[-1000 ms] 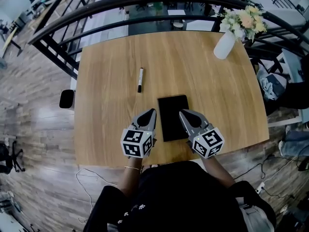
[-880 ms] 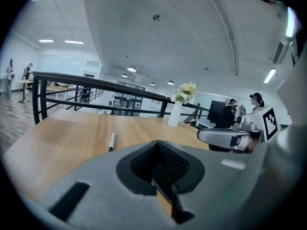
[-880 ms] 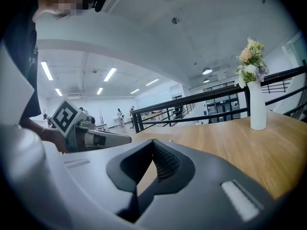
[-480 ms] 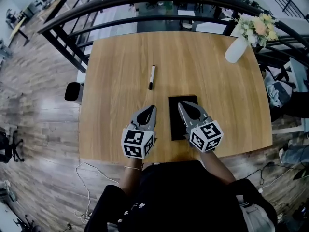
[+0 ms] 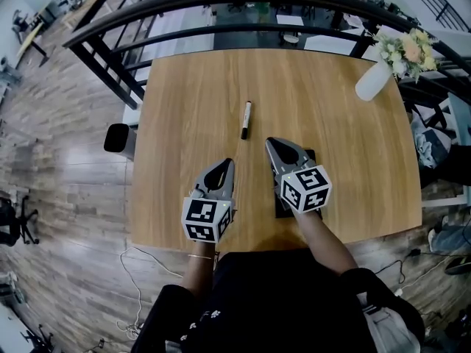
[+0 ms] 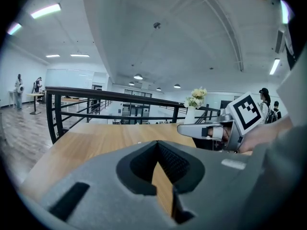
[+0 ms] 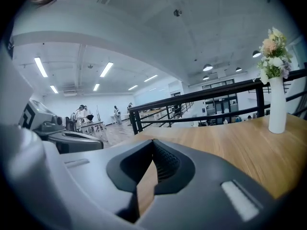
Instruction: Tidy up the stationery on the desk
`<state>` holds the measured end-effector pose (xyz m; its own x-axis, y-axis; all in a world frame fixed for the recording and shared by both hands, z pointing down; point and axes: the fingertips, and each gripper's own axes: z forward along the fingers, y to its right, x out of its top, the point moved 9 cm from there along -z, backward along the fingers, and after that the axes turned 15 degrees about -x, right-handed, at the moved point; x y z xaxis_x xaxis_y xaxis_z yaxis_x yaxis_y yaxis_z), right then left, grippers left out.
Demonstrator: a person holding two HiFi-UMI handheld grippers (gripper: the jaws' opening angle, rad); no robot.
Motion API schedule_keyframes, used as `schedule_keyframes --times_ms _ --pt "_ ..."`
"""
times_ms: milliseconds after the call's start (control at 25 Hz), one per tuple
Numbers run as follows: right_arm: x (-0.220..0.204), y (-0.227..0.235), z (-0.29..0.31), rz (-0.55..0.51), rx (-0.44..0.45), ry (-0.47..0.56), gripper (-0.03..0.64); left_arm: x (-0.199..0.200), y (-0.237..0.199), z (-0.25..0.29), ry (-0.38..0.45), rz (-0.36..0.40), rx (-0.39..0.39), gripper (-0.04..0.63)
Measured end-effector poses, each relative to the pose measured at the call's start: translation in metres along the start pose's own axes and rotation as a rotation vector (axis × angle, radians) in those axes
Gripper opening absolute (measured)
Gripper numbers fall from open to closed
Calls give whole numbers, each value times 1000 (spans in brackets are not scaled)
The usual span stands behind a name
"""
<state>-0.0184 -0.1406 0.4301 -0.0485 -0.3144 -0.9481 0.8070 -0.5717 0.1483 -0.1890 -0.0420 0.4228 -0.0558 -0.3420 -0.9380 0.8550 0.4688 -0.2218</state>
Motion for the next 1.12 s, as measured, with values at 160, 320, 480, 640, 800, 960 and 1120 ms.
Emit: schedule_keyframes --times_ms 160,320,480,640,800,960,1120 --pt "-2 -7 24 7 -40 -24 8 2 -16 -8 11 2 0 -8" --pt "-3 -13 51 24 -70 -45 8 5 -34 -13 21 5 -4 -8" --pt "-5 -15 71 21 -99 -68 9 9 -47 -11 28 15 -11 -8" --pt "-9 -16 91 13 -121 -96 17 14 -58 -10 36 24 -23 -8" --pt "-18 -19 105 21 -149 -131 23 13 -68 -13 35 16 -36 -8" --pt "-25 -20 121 18 -177 -175 44 10 -79 -15 20 0 -43 -8" --pt "-30 -21 138 5 -214 -216 58 7 -88 -15 17 -9 -52 -8"
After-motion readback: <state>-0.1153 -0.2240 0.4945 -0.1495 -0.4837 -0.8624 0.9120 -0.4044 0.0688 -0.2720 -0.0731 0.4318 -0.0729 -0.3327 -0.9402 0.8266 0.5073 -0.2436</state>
